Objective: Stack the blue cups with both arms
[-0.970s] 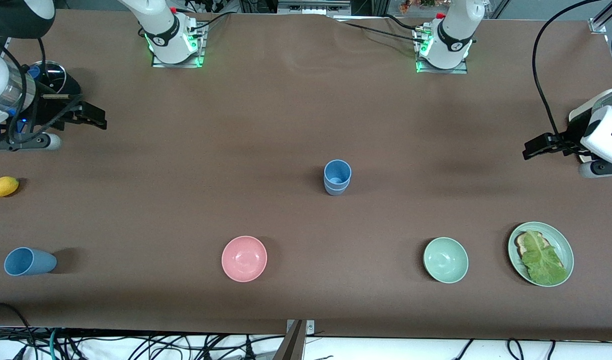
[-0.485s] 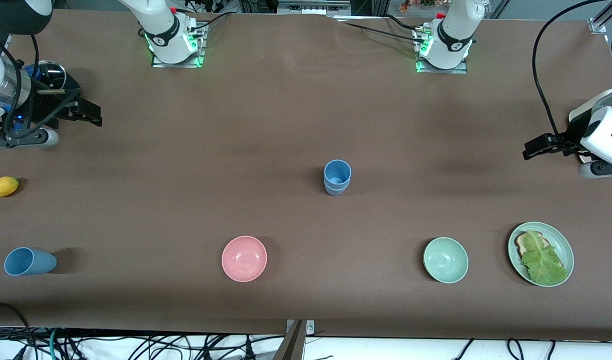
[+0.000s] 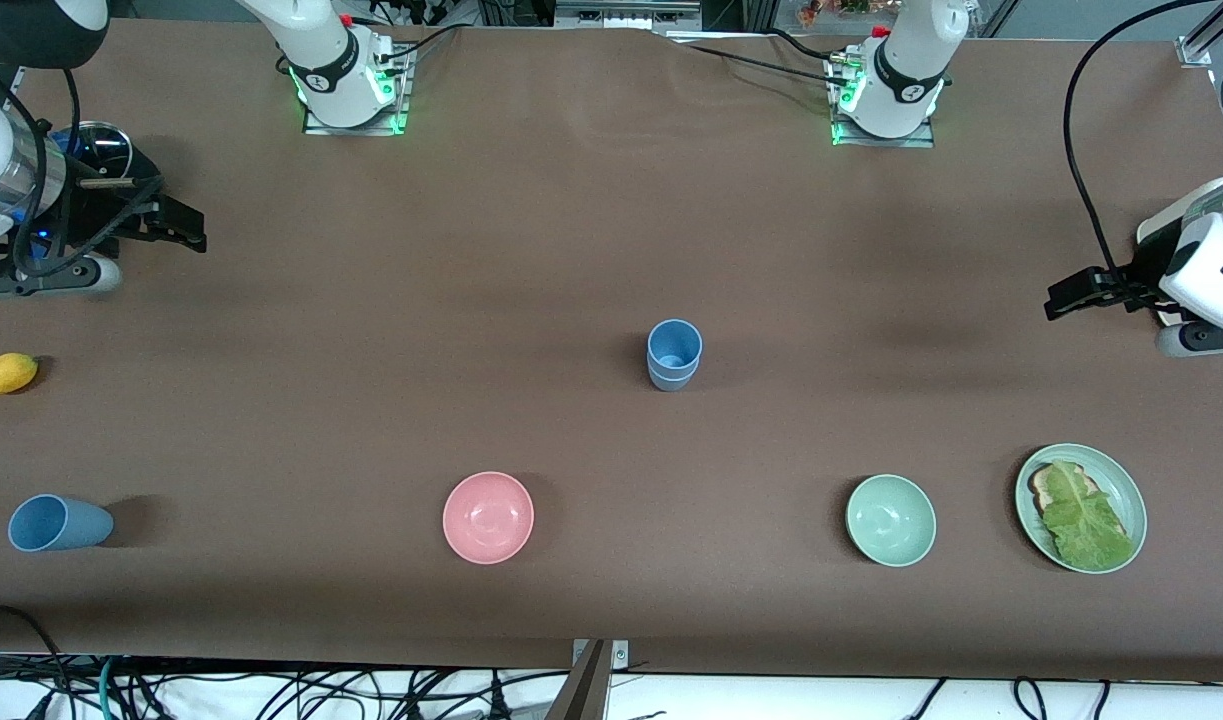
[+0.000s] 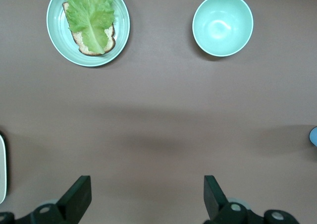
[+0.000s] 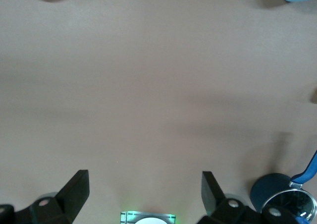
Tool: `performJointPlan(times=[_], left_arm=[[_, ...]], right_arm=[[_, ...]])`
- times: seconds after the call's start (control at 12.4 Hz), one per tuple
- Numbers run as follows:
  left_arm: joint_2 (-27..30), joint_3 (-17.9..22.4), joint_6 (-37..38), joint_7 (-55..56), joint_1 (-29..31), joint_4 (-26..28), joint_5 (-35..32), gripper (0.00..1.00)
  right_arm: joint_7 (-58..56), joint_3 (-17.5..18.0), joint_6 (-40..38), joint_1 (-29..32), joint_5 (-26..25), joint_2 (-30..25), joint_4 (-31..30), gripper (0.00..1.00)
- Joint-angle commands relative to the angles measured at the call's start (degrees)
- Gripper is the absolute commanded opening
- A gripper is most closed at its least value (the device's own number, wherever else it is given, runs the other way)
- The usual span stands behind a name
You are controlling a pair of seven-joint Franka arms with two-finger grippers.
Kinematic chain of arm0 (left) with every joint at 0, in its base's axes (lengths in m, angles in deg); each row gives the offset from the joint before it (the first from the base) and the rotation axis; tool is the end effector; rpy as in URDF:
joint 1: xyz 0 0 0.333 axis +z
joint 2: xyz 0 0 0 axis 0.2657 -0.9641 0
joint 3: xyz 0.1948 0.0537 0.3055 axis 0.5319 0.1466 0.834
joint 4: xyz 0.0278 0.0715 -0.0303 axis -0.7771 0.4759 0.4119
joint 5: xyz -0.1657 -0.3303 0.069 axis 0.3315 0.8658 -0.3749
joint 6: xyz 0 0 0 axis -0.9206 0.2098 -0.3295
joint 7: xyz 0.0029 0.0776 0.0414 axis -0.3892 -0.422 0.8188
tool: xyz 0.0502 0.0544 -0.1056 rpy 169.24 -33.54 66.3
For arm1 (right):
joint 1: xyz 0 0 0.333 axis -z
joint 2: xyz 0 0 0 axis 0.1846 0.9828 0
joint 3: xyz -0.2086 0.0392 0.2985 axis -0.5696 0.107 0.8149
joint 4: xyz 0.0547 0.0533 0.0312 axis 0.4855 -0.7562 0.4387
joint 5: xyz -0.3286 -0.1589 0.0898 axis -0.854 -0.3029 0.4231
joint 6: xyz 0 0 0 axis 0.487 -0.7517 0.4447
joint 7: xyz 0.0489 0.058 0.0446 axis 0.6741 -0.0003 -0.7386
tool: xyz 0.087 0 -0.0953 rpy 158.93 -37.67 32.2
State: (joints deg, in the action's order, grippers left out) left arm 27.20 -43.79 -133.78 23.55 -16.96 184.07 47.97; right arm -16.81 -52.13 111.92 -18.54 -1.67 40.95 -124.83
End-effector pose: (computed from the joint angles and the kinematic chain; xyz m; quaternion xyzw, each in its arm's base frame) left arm 0.5763 0.0258 0.5653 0.9974 0.0639 -0.0335 0.0020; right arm 0.5536 0.0466 0.6094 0.9958 0.0471 -0.0763 0.0163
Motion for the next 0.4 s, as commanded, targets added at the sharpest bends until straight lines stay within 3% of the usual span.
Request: performJointPlan(times=[0.0, 0.32], left_arm=[[0.3, 0.1, -0.3, -0.9, -0.2, 0.4, -1.3, 1.00], [0.3, 0.1, -0.3, -0.9, -0.2, 0.3, -1.3, 1.00]], right_arm=[[-0.4, 0.1, 0.0, -0.3, -0.5, -0.3, 0.3, 1.00], [-0.5, 0.1, 0.3, -0.4, -0.5, 0.2, 1.1, 1.00]])
